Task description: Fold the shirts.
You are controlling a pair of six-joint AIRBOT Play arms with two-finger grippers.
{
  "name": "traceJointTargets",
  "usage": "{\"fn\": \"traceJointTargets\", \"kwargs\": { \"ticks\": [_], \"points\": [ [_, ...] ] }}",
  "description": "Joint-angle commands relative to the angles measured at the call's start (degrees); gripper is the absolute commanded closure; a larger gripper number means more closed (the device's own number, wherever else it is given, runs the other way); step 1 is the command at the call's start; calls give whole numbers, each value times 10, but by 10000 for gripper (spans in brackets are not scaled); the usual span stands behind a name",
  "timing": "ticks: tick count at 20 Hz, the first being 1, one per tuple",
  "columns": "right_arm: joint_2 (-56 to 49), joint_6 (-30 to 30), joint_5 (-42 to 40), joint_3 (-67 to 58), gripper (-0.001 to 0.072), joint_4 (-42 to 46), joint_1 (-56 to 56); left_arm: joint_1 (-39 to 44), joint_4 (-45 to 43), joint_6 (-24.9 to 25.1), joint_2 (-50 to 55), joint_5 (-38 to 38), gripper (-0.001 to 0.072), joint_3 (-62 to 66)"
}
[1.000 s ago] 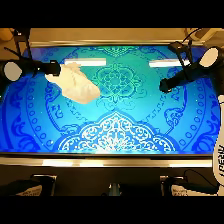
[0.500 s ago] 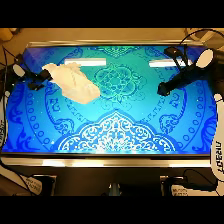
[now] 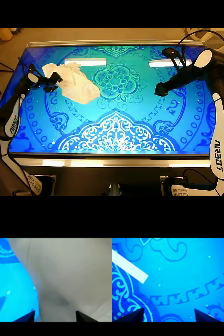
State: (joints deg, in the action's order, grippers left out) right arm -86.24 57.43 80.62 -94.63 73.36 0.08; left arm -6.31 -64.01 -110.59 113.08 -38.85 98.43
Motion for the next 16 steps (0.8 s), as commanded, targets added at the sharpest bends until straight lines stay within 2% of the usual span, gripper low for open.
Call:
{"fn": "traceJointTargets", "kwargs": {
  "ticks": [1,2,3,4,5,7,8,9,11,13,16],
  "points": [
    [0,-2,0,0,44,-27,0,12,22,-9,15,52,369,0],
    [1,-3,-1,0,45,-32,0,12,28,-8,14,33,632,1],
    [3,-7,-4,-1,55,-32,0,11,40,-8,8,18,679,4],
    [8,-25,-15,-1,112,-30,0,12,54,5,-5,14,680,8],
    [18,-45,-28,-1,113,-21,0,15,69,47,-27,14,680,14],
    [57,-52,-68,-2,110,7,0,36,88,222,-105,0,681,33],
    [81,-52,-94,-7,109,27,0,54,88,287,-155,-8,681,40],
    [110,-52,-125,-18,109,54,0,78,88,330,-215,-7,681,44],
    [172,-47,-189,-37,109,98,0,130,88,348,-333,12,681,44],
    [243,-35,-246,-45,111,123,0,189,88,324,-436,49,681,44],
    [343,-9,-270,-48,112,133,0,285,42,341,-546,147,682,44]
  ]
}}
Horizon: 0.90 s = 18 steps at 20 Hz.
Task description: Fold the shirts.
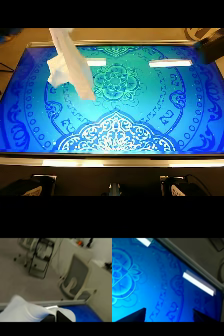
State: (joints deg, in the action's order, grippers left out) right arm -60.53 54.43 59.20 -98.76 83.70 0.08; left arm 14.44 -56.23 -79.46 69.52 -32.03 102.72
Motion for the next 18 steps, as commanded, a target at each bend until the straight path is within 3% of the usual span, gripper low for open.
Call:
{"fn": "traceJointTargets", "kwargs": {
  "ticks": [1,5,8,10,14,18],
  "points": [
    [111,26,-51,-7,112,29,0,92,-52,29,-128,80,682,1],
    [157,33,34,-7,111,29,0,96,-85,-52,-125,-69,682,-13],
    [111,45,232,-3,111,29,0,96,-128,-82,-92,-180,682,-106],
    [52,44,330,28,102,20,0,97,-128,-82,-70,-170,682,-217],
    [-33,24,339,224,33,-98,0,96,-122,-104,-35,-152,681,-394],
    [-51,-30,303,483,22,-226,0,82,-124,-103,-45,-186,681,-420]
  ]
}}
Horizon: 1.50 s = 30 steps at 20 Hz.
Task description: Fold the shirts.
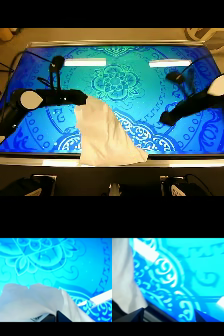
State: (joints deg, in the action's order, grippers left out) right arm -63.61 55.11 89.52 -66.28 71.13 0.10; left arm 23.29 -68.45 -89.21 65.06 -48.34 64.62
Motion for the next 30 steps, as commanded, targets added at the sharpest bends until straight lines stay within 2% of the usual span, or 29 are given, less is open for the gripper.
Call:
{"fn": "traceJointTargets", "kwargs": {
  "ticks": [1,6,12,16,17,18,19,20,22,25,28,30],
  "points": [
    [-20,-59,-2,216,20,-111,0,-7,-2,-6,-6,-23,681,-39],
    [-20,-74,-114,380,6,-120,0,-7,-2,-6,-31,-23,681,-39],
    [-21,-70,-192,393,13,-155,0,17,-2,-8,-45,-23,681,-39],
    [-21,-70,-212,393,62,-225,0,29,-2,-8,-45,-22,681,-38],
    [-21,-70,-208,393,206,-236,0,29,-2,-8,-46,-22,681,-38],
    [-20,-75,-201,393,311,-240,0,28,-2,-8,-47,-21,681,-38],
    [-20,-85,-191,392,544,-240,0,29,-2,-8,-48,-20,681,-37],
    [-20,-87,-184,391,686,-240,0,28,-2,-8,-48,-20,681,-34],
    [-15,-132,-157,362,690,-234,0,28,-10,-7,-50,-21,681,-9],
    [43,-116,-132,212,690,-148,0,12,-28,24,-63,-33,682,103],
    [121,-77,-155,-66,689,17,0,-25,-89,24,-80,-102,682,297],
    [163,-28,-212,-247,689,149,0,-58,-165,3,-98,-179,683,430]
  ]
}}
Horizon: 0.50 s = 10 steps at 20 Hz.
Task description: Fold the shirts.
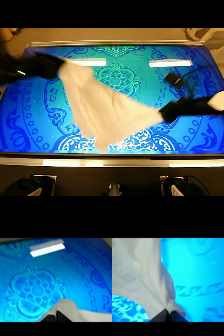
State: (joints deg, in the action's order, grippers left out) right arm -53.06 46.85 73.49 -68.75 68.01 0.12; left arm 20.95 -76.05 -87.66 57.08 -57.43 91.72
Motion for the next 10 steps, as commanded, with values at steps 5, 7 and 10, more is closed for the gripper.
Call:
{"fn": "traceJointTargets", "kwargs": {
  "ticks": [5,7,10],
  "points": [
    [114,146,-66,-391,689,214,0,-69,-139,-57,-93,-80,682,238],
    [118,146,-32,-391,689,218,0,-69,-137,-58,-107,-81,682,233],
    [108,146,41,-391,689,222,0,-69,-143,-58,-110,-69,682,233]
  ]
}}
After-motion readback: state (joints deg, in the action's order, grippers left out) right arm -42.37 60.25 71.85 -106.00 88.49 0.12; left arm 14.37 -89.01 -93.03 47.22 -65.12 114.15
